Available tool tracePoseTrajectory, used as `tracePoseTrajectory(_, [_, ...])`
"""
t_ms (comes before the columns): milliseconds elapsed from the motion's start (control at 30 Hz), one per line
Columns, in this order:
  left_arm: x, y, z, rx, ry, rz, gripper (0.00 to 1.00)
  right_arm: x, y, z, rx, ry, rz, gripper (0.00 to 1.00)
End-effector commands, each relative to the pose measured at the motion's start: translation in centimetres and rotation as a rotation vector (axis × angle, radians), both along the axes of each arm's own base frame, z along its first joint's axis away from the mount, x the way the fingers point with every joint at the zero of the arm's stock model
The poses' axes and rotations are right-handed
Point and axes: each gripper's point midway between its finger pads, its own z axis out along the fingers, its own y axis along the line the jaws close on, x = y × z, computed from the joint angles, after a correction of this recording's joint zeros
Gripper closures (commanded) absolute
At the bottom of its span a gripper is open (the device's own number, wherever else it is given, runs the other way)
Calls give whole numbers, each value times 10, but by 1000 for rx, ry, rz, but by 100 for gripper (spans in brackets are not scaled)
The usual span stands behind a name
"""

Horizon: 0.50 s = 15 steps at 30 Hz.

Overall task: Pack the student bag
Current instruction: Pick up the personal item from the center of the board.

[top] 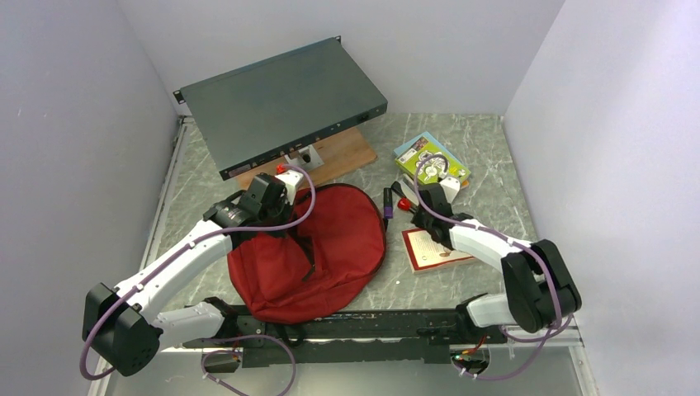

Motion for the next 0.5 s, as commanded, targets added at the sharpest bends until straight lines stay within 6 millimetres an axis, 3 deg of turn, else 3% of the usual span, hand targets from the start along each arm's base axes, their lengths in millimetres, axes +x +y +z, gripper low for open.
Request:
tracePoseTrajectory(0, [6, -6, 16, -39, -46, -19, 100, 12, 1, 19, 89, -109, -18, 100])
tracePoseTrajectory(200, [6, -6, 16, -40, -45, -21, 100, 12, 6, 17, 170, -119, 15, 100])
tracePoseTrajectory(467, [6, -7, 15, -40, -41, -22, 100, 13, 11, 37, 255, -219, 69, 100])
